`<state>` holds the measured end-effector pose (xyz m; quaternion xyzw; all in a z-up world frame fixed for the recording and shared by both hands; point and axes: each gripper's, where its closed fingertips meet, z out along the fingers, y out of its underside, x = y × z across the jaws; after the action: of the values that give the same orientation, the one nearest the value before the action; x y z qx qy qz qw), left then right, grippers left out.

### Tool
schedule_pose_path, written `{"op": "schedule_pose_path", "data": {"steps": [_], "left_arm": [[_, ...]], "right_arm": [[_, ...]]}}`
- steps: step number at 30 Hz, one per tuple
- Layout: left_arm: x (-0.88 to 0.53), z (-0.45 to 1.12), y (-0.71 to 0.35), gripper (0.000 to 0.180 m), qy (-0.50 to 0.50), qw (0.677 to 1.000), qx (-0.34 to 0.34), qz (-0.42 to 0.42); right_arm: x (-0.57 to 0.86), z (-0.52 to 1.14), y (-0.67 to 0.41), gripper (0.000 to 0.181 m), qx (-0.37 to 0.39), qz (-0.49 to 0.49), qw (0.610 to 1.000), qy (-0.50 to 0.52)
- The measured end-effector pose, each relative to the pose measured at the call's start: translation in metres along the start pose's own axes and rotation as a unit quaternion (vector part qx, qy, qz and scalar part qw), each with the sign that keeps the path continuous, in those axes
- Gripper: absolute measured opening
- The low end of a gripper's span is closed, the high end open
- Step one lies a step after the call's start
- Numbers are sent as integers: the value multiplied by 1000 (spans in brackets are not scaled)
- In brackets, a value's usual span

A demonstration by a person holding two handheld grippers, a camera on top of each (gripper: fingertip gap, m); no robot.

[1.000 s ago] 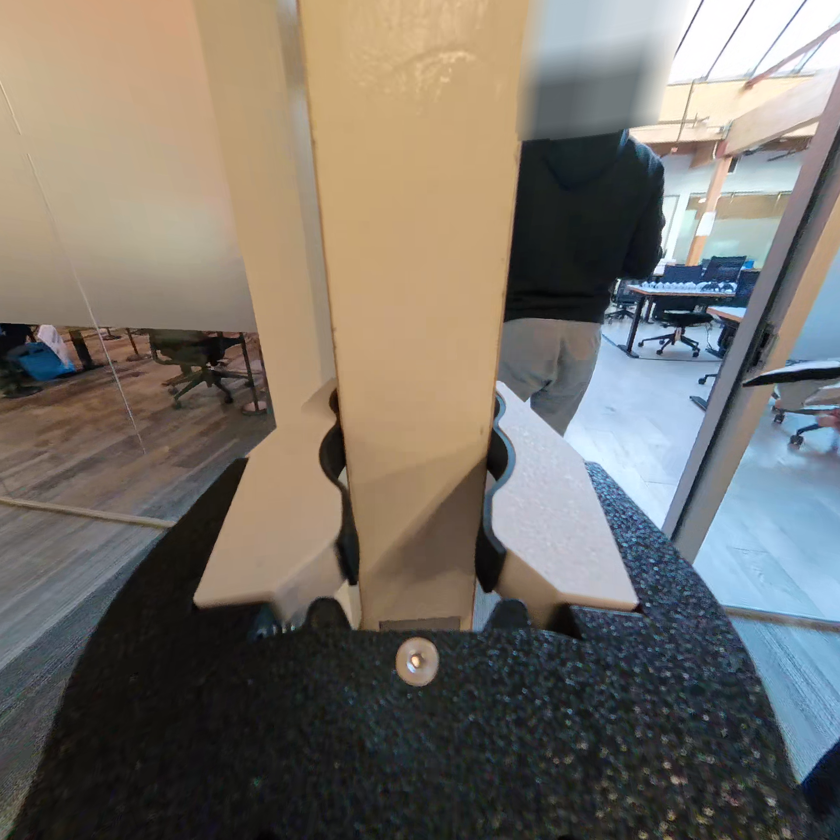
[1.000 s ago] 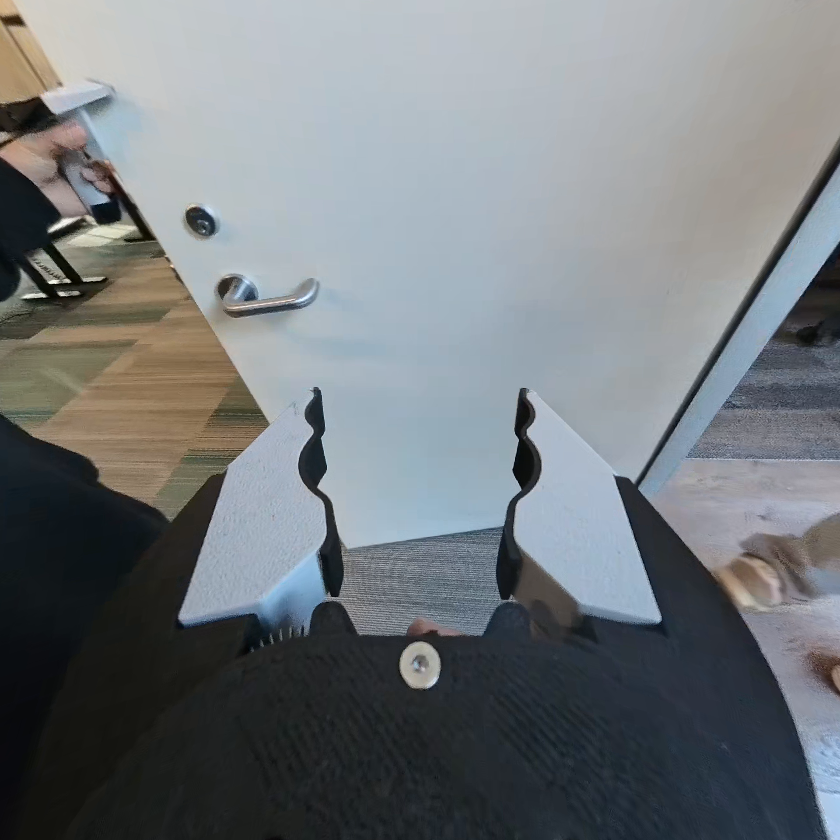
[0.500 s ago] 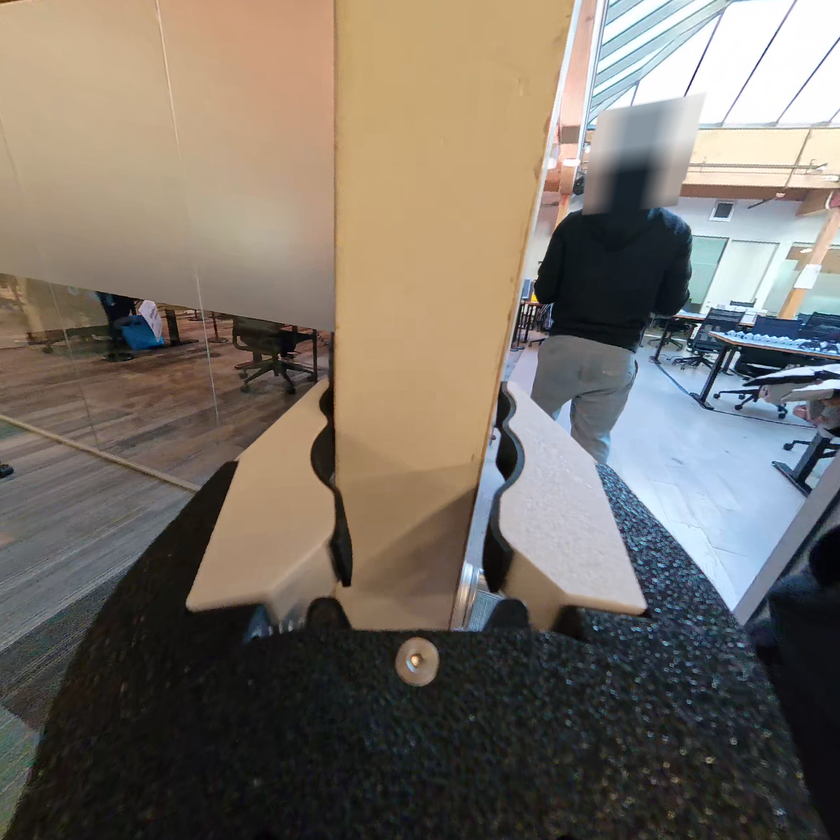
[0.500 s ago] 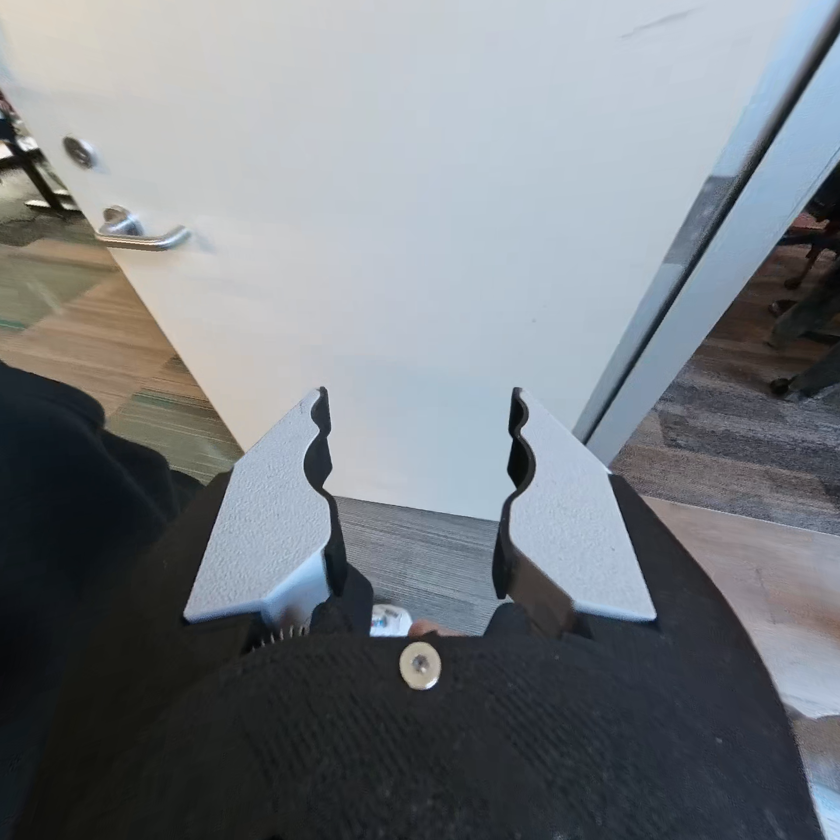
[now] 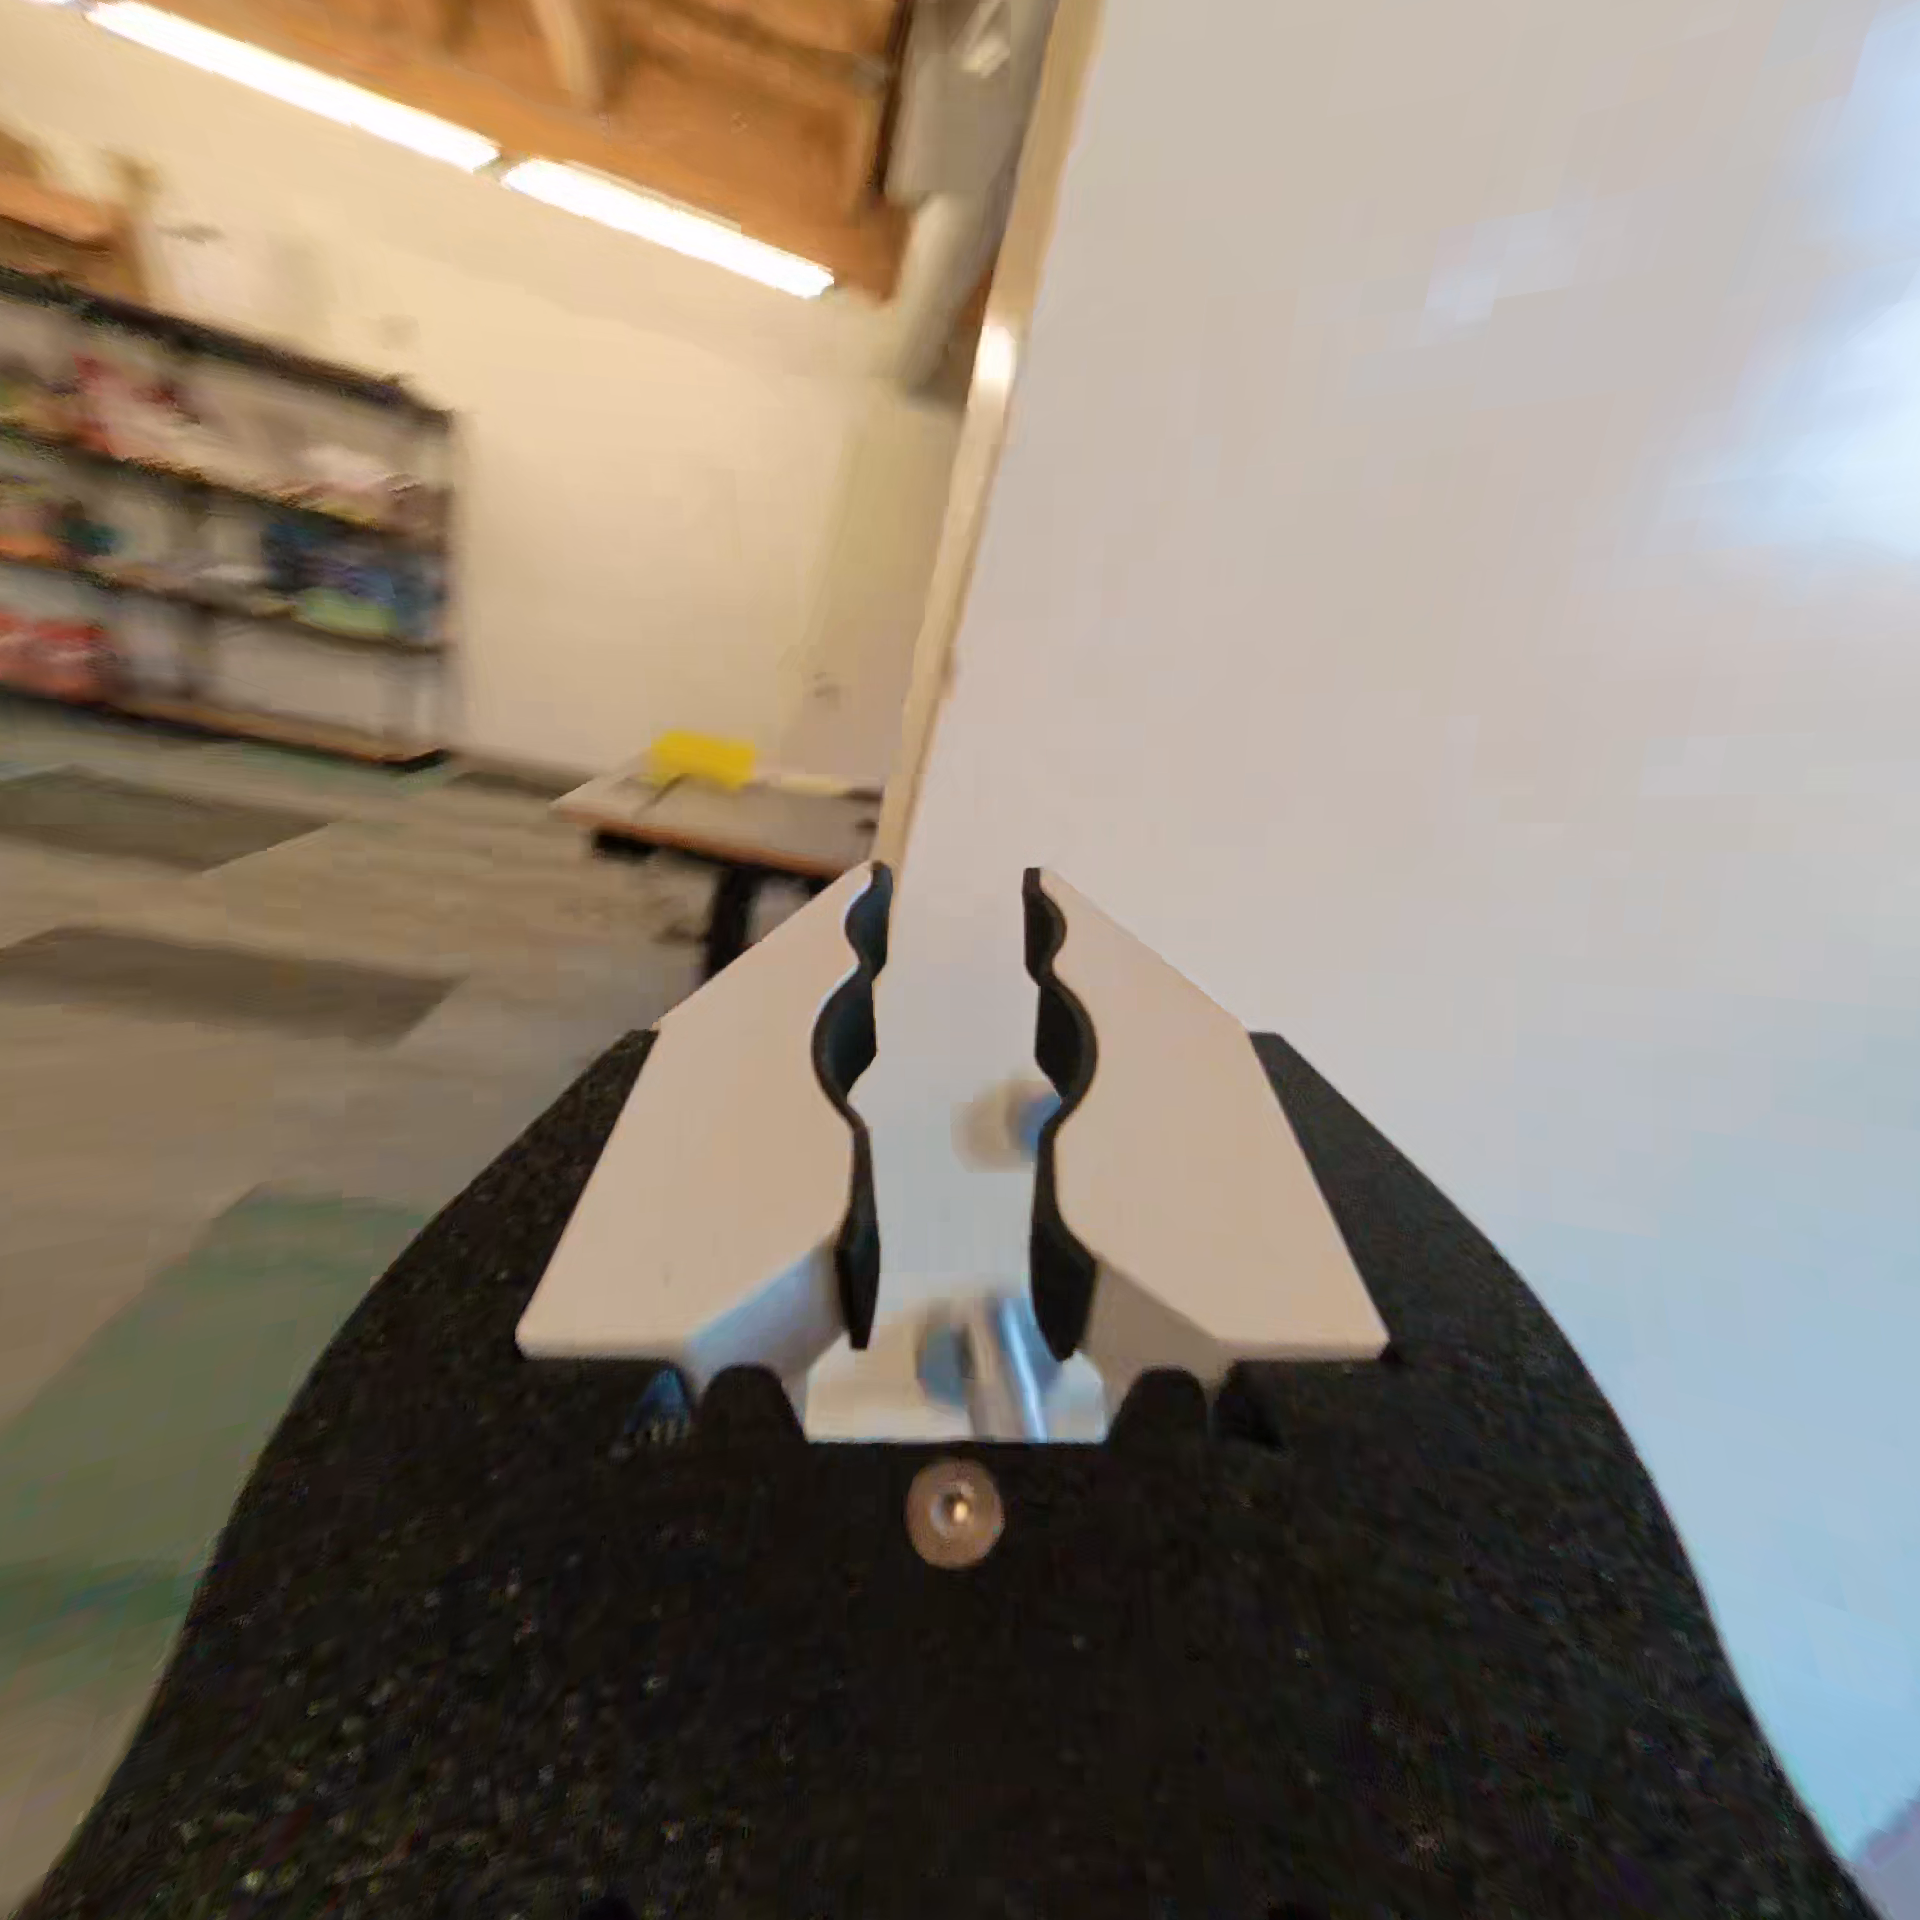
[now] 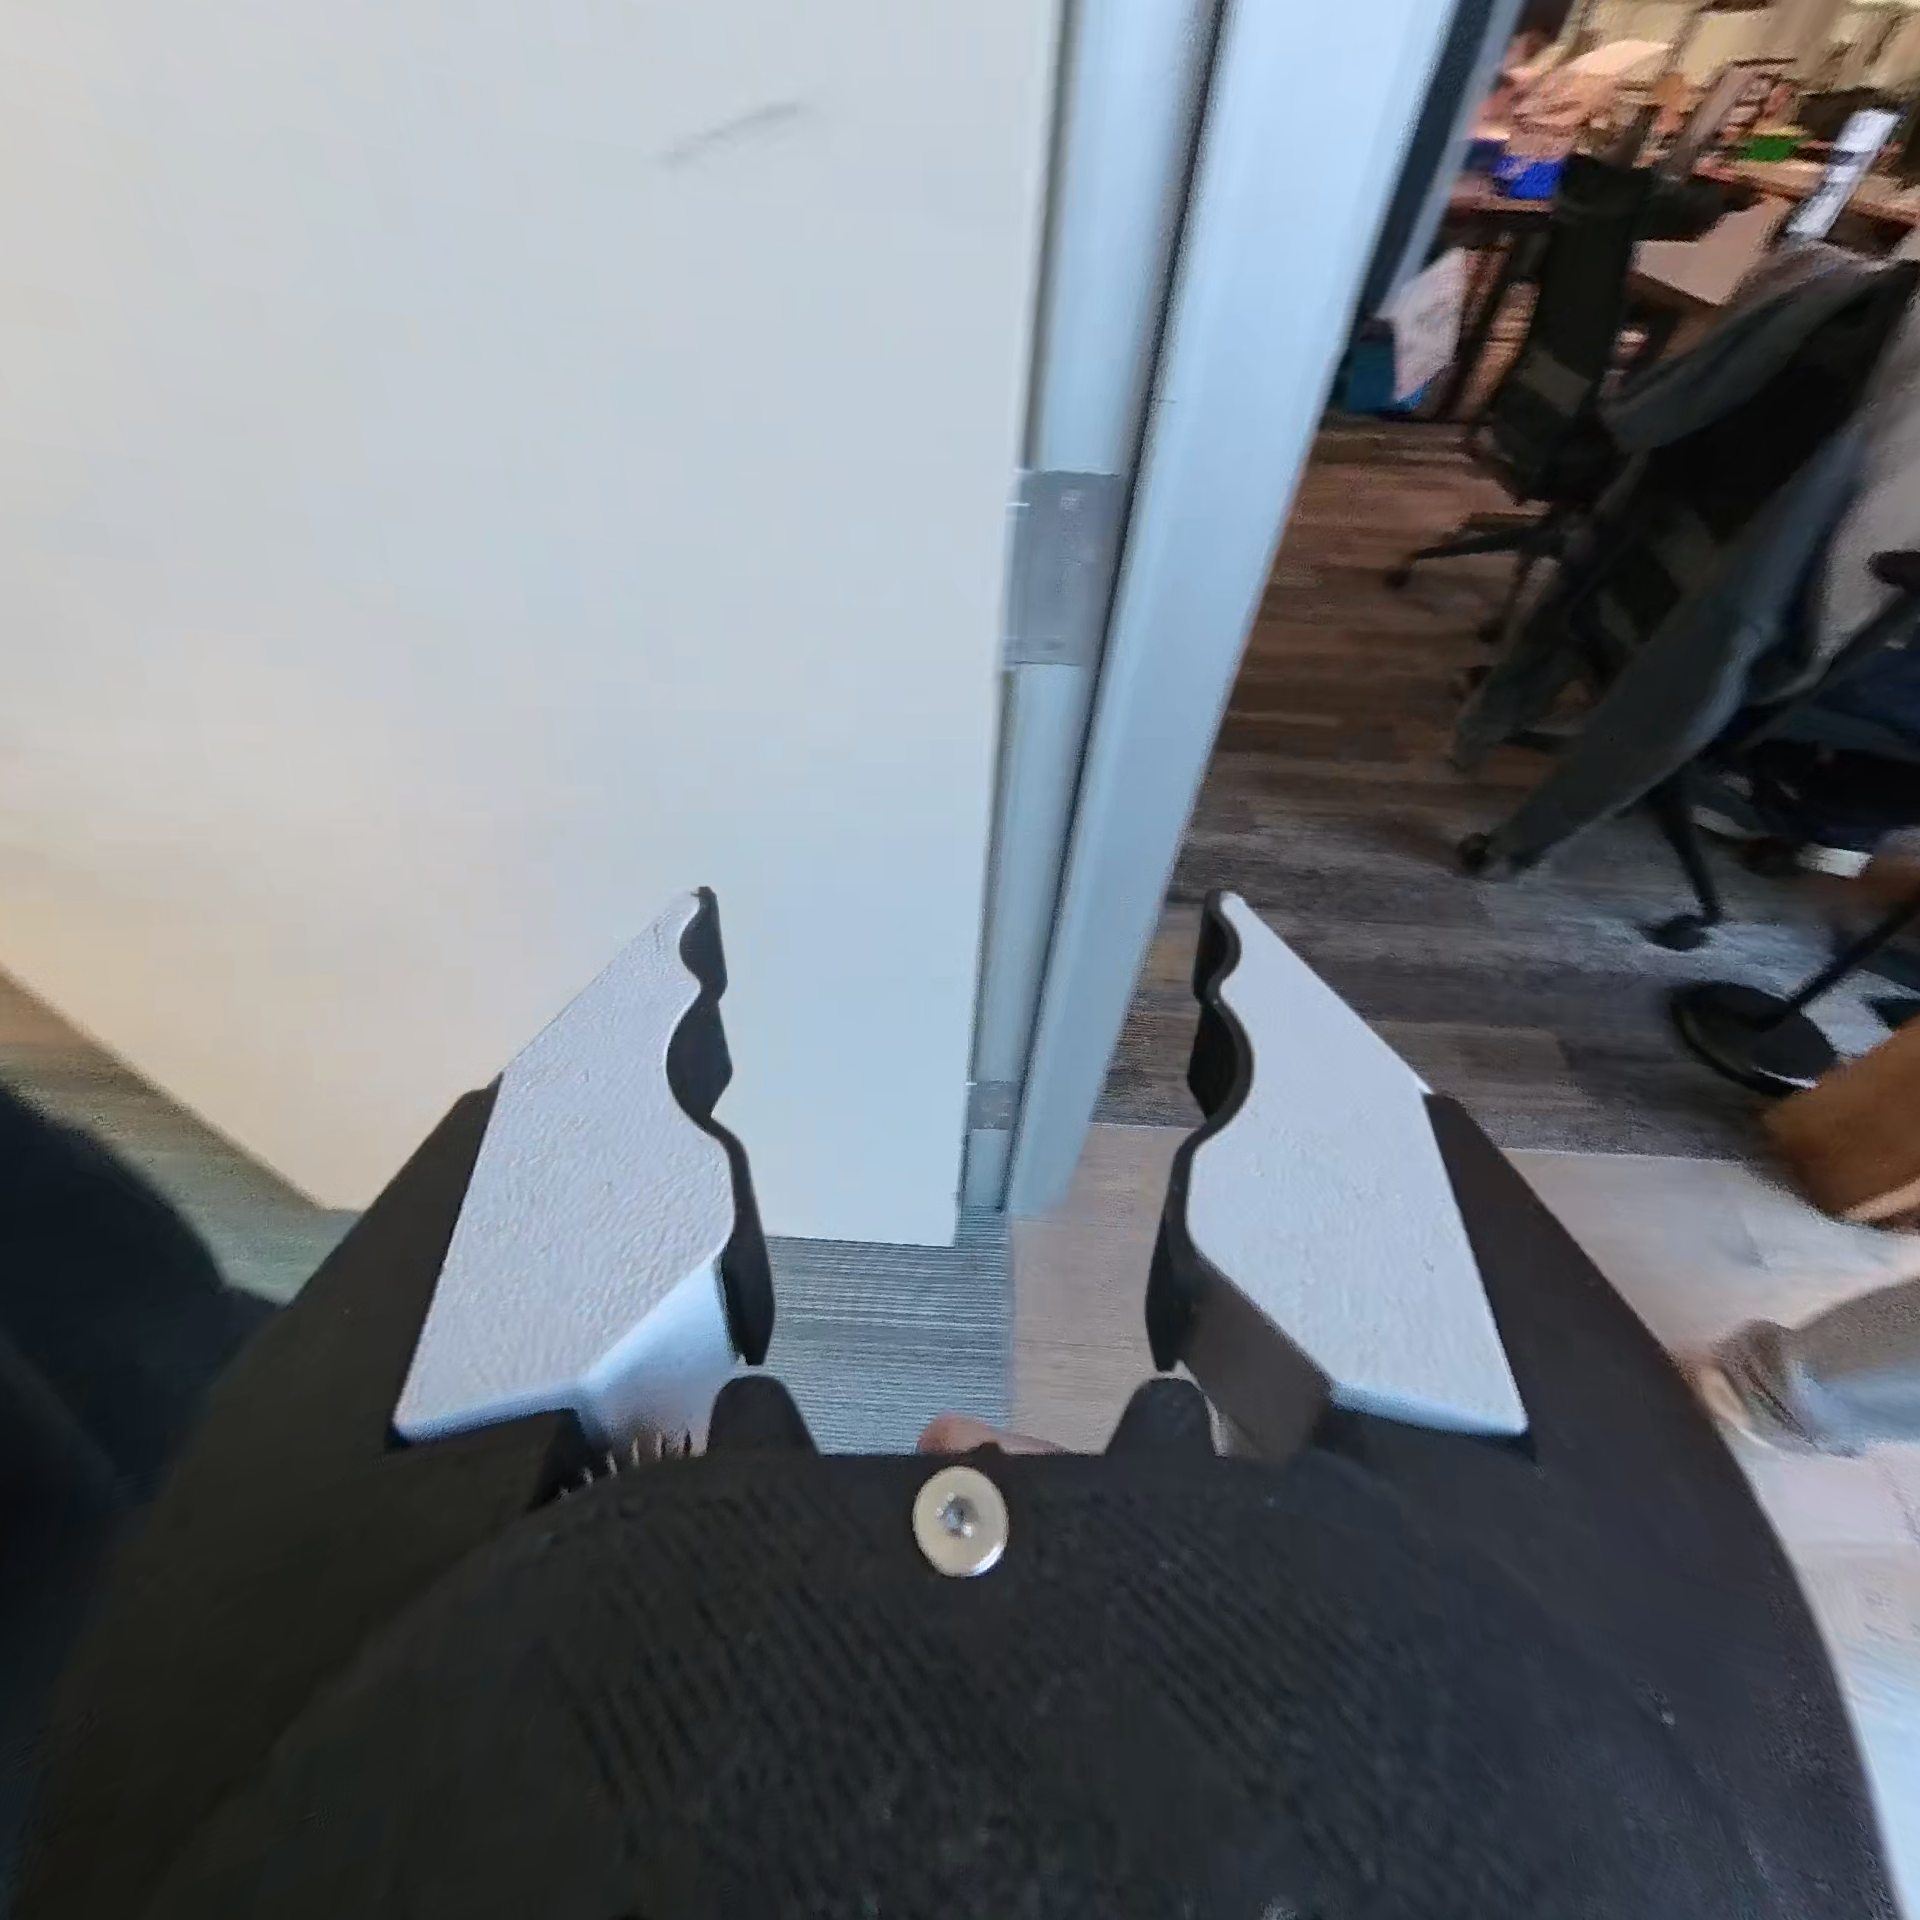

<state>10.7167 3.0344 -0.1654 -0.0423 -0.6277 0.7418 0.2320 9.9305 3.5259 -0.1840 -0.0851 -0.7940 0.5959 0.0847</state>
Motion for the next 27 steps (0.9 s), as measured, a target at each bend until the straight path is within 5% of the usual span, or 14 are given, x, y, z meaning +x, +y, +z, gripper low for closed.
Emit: {"op": "schedule_pose_path", "data": {"steps": [5, 8, 10, 18, 23, 27], "left_arm": [[116, -66, 164, 29, -78, 955, -237, 159], [284, -82, 274, 35, 53, 908, -354, 217], [427, -80, 334, 42, 159, 883, -374, 235], [1073, -87, 392, 59, 569, 763, -251, 178], [1367, -151, 377, 92, 705, 671, -188, 135], [1549, -227, 357, 98, 788, 602, -82, 97]], "right_arm": [[106, 15, 26, 105, -28, -37, 996, 78], [184, 8, 31, 108, -12, -39, 994, 103], [247, -3, 32, 108, 19, -25, 990, 136], [482, -119, 28, 103, 91, 55, 962, 253], [589, -212, 48, 97, 75, 79, 939, 326], [652, -277, 86, 99, 40, 62, 919, 386]]}}
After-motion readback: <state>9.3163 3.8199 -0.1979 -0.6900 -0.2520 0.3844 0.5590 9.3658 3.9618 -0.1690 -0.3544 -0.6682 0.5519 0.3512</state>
